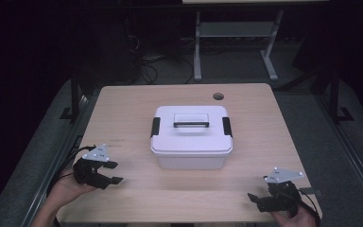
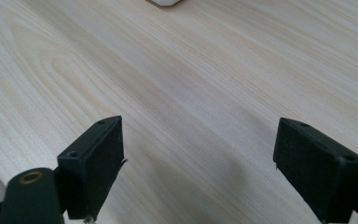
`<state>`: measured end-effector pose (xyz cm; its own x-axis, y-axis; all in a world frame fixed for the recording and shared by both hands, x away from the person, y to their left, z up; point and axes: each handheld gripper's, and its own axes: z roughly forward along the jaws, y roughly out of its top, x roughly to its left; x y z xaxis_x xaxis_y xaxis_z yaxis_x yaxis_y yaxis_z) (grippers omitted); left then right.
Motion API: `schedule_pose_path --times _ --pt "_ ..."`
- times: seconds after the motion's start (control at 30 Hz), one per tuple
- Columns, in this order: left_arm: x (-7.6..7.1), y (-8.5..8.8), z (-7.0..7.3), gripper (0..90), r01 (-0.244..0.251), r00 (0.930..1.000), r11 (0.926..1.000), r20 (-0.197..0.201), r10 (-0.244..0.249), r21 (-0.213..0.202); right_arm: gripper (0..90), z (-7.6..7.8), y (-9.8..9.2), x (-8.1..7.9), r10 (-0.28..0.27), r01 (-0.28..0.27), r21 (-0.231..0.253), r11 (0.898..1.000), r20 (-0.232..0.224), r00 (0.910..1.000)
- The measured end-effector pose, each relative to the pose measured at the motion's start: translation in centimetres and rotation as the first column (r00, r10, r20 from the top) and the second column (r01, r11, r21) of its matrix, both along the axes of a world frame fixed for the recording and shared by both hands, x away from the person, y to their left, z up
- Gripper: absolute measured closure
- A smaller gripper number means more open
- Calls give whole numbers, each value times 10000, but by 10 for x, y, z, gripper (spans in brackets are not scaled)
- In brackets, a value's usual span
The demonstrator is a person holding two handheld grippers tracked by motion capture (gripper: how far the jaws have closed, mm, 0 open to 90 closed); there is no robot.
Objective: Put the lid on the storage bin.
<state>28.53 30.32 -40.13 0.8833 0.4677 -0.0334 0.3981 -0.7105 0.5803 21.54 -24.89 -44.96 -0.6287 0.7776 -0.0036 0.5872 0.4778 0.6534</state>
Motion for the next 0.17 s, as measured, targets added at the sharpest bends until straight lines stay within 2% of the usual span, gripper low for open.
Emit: schedule_pose_path --times 0.17 --pt "-4 3 -4 377 -31 10000 10000 -89 30 -15 156 1 0 -1 7 -7 1 10000 45 10000"
